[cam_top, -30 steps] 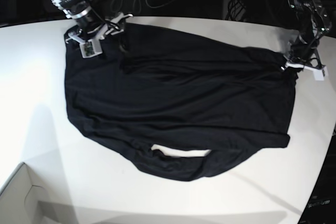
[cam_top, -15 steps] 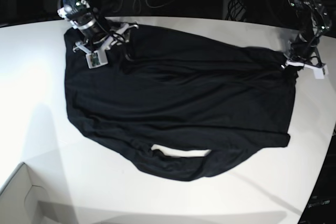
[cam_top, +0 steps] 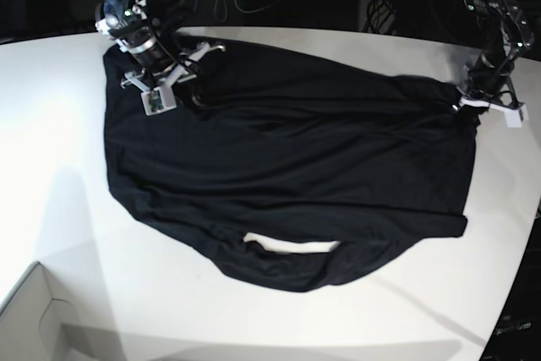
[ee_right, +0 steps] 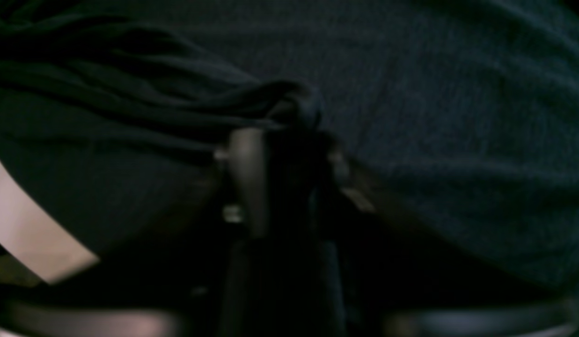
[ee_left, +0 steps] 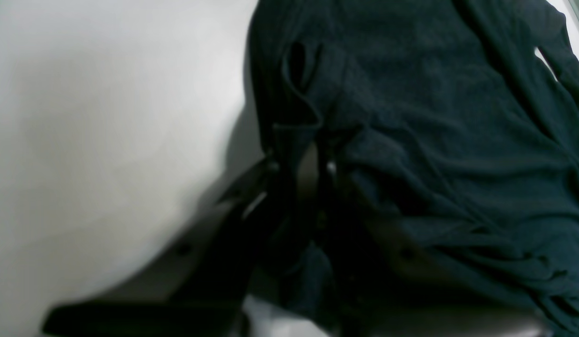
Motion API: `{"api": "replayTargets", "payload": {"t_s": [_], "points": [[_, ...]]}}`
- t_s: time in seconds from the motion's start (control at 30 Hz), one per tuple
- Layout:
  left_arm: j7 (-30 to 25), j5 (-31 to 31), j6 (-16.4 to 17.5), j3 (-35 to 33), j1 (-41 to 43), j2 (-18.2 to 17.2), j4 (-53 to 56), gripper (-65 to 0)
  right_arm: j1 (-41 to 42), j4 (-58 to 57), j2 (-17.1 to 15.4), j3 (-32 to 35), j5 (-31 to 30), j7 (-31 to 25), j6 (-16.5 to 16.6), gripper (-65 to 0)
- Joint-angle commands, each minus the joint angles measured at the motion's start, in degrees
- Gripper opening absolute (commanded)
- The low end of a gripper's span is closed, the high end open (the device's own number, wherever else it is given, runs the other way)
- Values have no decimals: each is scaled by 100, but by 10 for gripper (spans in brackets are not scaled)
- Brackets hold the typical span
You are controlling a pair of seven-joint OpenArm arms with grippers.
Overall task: Layout the t-shirt on the table in an organized manner, then fold the t-shirt properly
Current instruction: 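Move the right gripper holding the shirt inward toward the left gripper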
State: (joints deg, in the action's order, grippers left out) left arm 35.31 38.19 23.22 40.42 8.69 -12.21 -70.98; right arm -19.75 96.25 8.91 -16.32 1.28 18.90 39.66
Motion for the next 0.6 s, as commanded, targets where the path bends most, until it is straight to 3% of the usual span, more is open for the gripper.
{"api": "replayTargets", "payload": {"t_s": [0.0,0.03,0.4,0.57], "points": [[43,-44,3,23,-3,-58,-54,-649,19,85,9,10,-88,-136,34,-612],[43,-44,3,23,-3,-58,-54,-649,28,85,9,10,-88,-136,34,-650],[51,-44,3,23,6,-94,-54,-649,282,577,9,10,-88,-101,34,-650],[51,-44,3,23,6,-94,-54,-649,634,586,9,10,-88,488,34,-650]]}}
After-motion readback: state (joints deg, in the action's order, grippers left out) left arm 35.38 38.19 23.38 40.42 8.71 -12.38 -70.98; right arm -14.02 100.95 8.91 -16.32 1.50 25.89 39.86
